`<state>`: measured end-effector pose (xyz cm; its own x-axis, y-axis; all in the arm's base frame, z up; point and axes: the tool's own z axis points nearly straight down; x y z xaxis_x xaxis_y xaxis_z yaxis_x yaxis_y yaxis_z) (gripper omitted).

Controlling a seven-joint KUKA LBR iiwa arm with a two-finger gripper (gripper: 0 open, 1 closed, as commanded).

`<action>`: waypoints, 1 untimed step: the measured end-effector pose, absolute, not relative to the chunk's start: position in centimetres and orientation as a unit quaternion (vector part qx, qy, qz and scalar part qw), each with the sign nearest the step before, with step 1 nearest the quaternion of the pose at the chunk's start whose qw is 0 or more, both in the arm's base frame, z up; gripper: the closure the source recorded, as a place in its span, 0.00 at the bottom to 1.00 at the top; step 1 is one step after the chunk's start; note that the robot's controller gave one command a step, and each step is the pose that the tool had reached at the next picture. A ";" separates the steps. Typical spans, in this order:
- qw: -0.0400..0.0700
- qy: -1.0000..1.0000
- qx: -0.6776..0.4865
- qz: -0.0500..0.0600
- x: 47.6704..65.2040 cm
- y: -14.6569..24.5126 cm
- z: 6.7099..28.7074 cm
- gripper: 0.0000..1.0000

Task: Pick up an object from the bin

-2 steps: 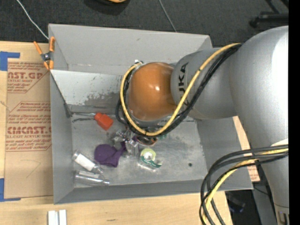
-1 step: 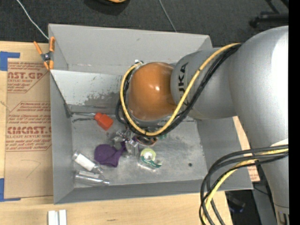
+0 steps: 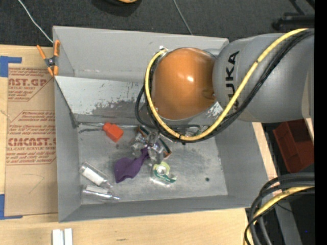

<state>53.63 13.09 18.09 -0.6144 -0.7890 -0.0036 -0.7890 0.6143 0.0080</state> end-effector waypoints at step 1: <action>-0.006 -0.911 0.412 -0.002 58.7 8.5 26.2 1.00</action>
Offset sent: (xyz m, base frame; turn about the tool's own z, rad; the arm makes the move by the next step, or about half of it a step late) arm 0.0042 0.0391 0.0290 0.0178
